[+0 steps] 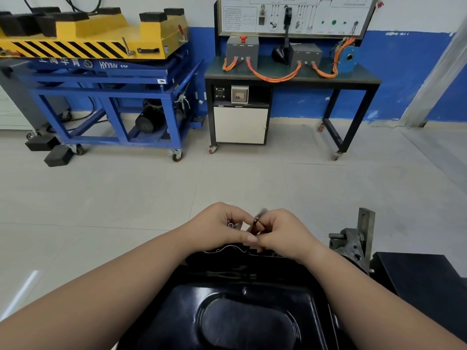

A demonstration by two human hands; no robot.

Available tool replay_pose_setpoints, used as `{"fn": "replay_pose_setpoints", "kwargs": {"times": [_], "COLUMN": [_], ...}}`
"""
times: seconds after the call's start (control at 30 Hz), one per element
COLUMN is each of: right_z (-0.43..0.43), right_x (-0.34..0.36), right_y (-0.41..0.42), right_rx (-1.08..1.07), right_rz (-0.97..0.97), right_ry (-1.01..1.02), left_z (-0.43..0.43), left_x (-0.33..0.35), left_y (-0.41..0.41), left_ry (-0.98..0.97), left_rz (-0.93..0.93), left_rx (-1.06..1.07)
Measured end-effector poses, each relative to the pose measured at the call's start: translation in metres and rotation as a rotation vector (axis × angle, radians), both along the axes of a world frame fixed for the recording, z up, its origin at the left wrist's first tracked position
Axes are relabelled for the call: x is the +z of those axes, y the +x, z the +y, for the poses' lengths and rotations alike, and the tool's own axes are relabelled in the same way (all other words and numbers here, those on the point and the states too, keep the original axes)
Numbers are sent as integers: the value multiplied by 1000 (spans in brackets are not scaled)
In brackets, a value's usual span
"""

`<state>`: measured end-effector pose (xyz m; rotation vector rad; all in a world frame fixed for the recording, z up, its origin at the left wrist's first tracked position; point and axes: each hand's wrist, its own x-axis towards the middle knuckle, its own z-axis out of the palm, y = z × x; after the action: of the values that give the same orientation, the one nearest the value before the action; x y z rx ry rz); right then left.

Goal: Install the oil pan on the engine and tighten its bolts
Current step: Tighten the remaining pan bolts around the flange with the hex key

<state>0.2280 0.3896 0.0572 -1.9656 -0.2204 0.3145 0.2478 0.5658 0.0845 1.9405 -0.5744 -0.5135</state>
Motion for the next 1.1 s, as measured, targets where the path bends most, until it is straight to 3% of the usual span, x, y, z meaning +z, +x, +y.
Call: {"fn": "replay_pose_setpoints", "kwargs": {"times": [0.17, 0.37, 0.7, 0.93, 1.1], "right_z": [3, -4, 3, -3, -3], "right_x": [2, 2, 1, 1, 2], "right_y": [1, -2, 1, -1, -2], "right_rx": [25, 110, 46, 95, 54], "right_rz": [-100, 73, -30, 104, 117], "right_ry": [-155, 115, -44, 134, 108], "left_z": [-4, -1, -4, -3, -1], "left_x": [-1, -1, -1, -1, -2], "left_y": [0, 0, 0, 1, 2], "left_ry": [6, -30, 20, 23, 0], "left_rz": [10, 50, 48, -12, 11], "left_rx": [-20, -41, 14, 5, 48]}}
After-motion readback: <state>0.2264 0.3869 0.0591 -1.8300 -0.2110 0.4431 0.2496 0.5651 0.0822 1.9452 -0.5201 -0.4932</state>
